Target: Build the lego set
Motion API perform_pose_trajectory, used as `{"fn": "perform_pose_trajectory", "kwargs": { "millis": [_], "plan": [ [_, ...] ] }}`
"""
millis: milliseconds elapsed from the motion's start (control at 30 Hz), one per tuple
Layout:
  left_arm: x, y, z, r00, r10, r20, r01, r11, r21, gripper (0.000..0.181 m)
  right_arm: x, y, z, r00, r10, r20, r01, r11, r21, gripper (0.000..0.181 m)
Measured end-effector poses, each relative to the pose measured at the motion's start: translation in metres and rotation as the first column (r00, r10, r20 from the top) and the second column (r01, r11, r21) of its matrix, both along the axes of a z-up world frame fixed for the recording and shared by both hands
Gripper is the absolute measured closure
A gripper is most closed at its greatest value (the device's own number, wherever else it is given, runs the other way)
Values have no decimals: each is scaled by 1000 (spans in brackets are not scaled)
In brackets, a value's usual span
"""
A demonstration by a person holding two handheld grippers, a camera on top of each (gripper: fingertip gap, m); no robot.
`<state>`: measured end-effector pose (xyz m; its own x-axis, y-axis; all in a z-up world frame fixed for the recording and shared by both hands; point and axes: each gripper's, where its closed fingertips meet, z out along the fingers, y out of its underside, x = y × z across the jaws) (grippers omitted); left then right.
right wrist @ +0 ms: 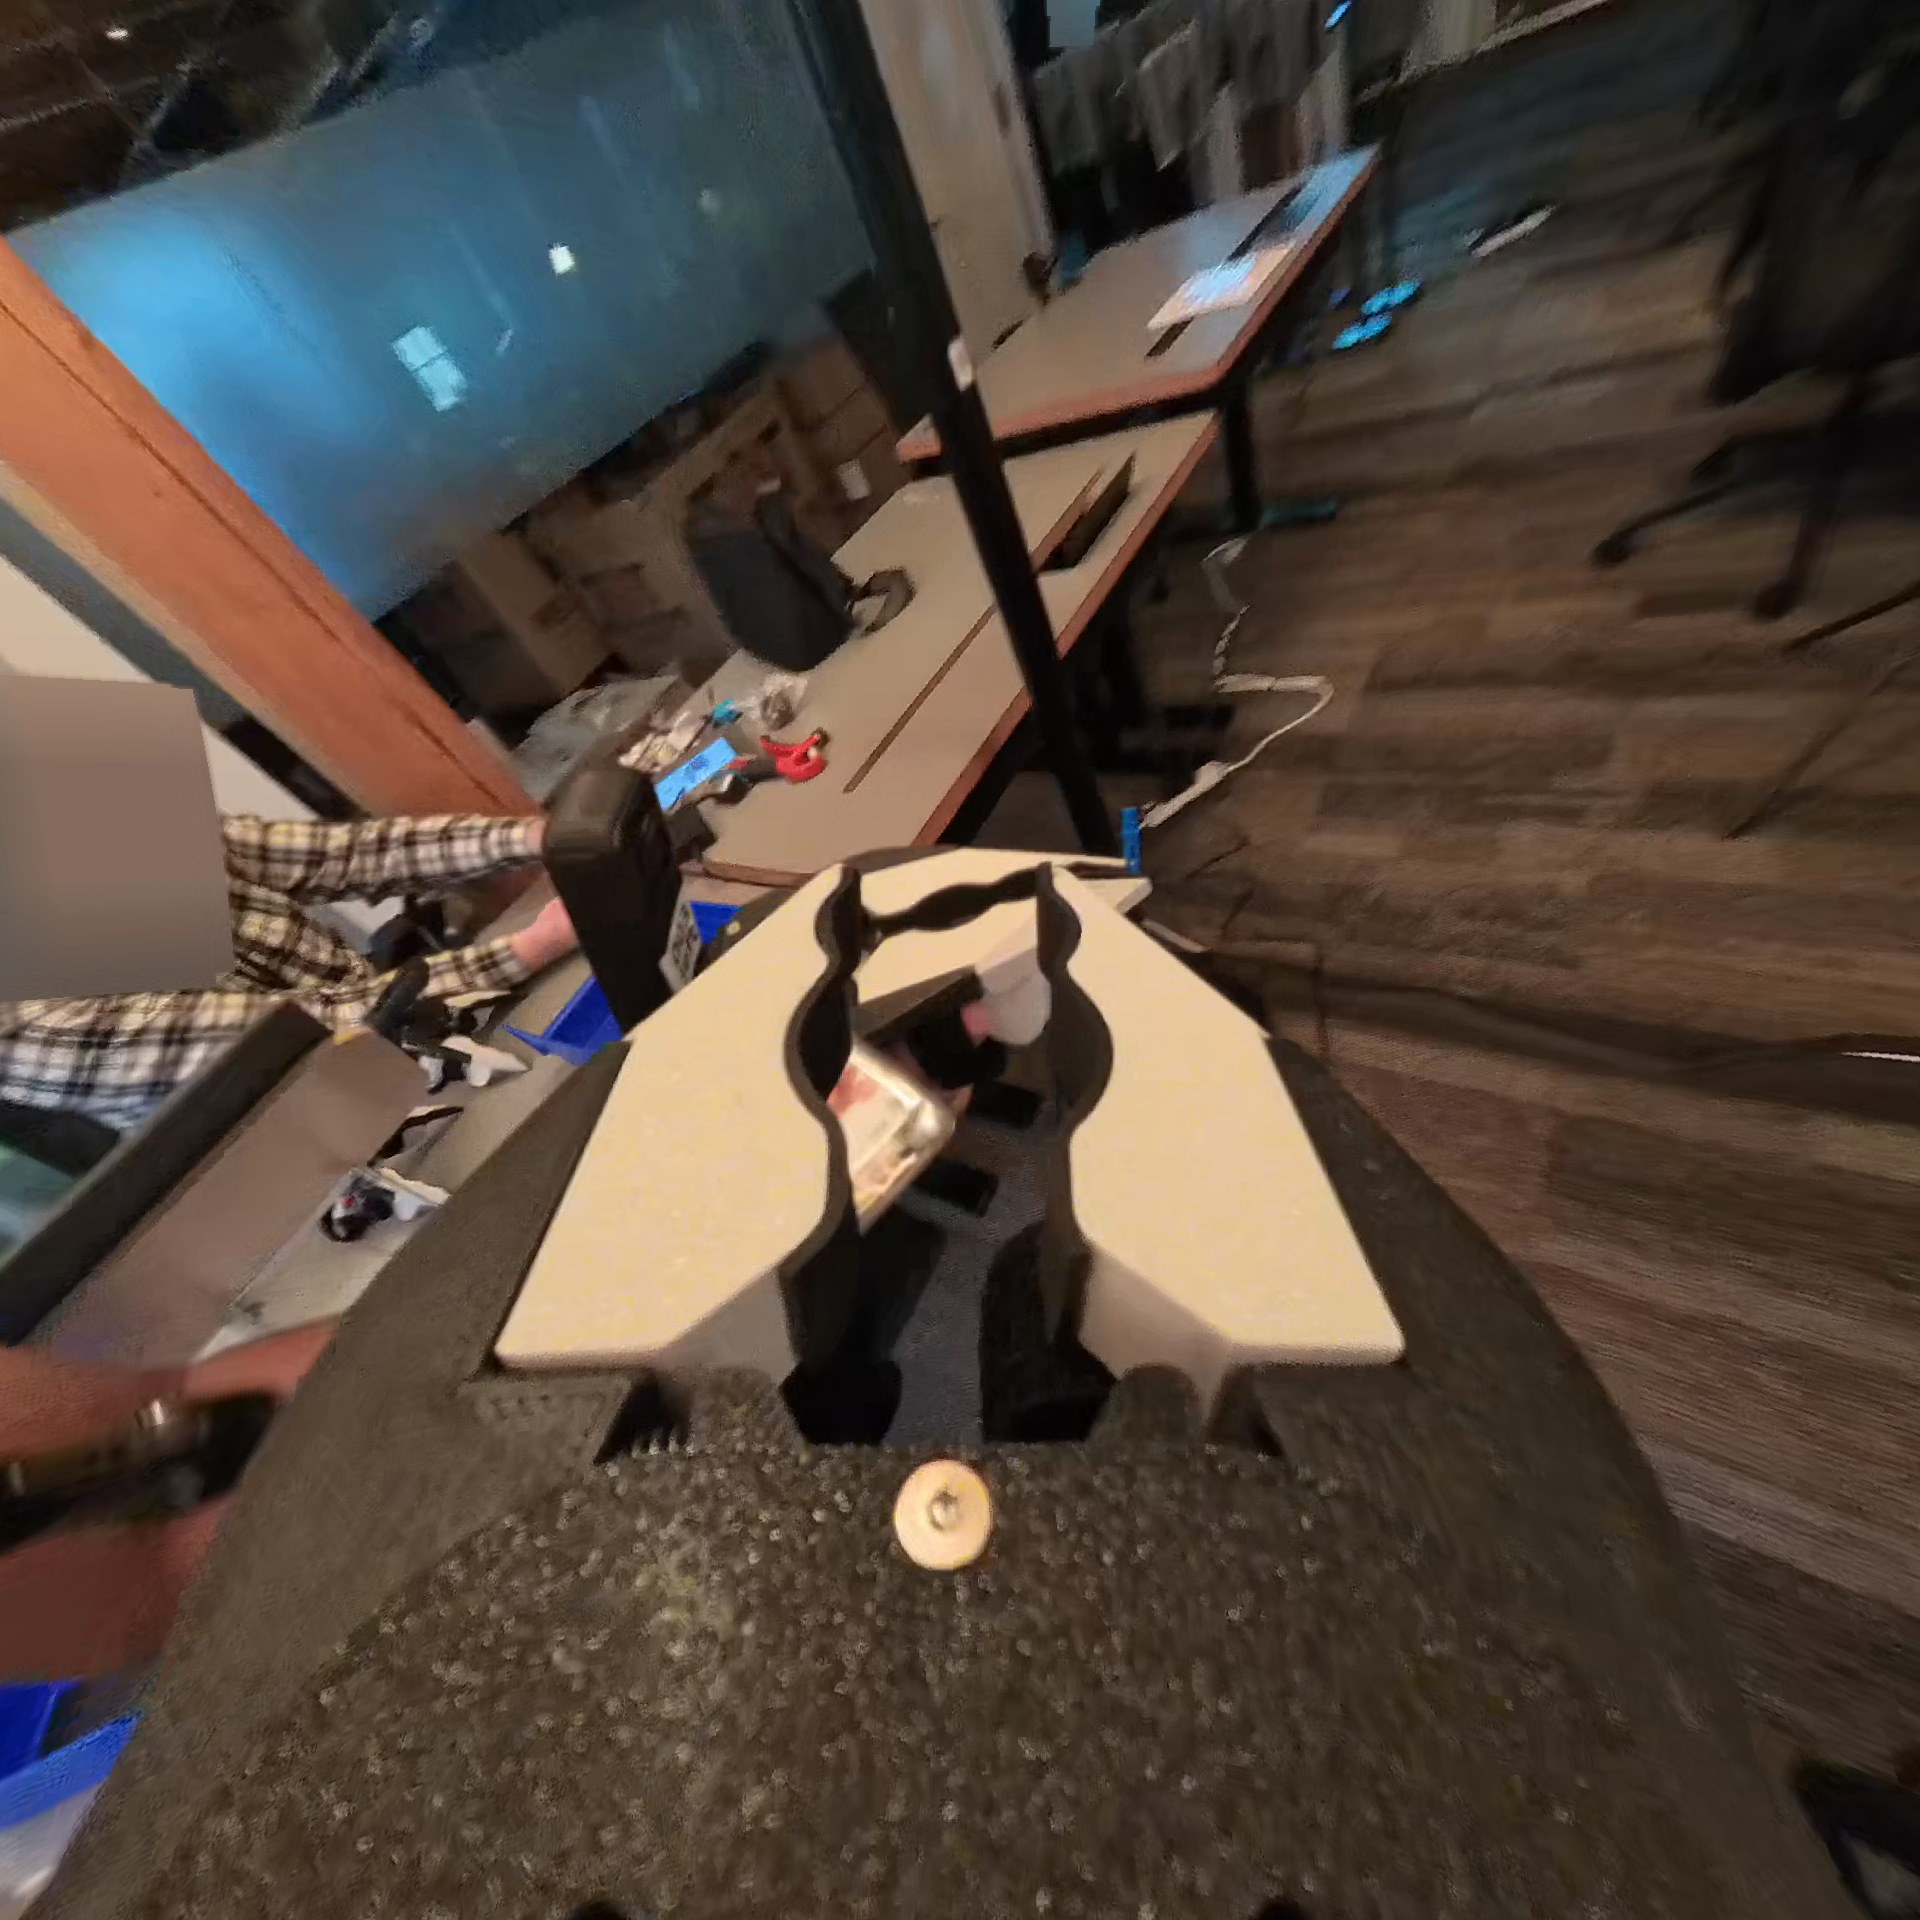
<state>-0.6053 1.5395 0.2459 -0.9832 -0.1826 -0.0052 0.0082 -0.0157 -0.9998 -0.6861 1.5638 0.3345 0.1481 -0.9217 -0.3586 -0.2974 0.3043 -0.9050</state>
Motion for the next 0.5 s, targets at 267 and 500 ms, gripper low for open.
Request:
{"fn": "perform_pose_trajectory", "kwargs": {
  "millis": [267, 500],
  "plan": [
    [-310, -35, 163, 828, -486, 280, 509, 861, -10, 177, -250, -32, 106, 947, -316, -65, 298, 933, -200, 147],
    [-630, -38, 163, 464, -713, 525, 785, 606, 130, 177, -565, -52, 77, 804, -521, -287, 461, 851, -253, 147]
  ]
}}
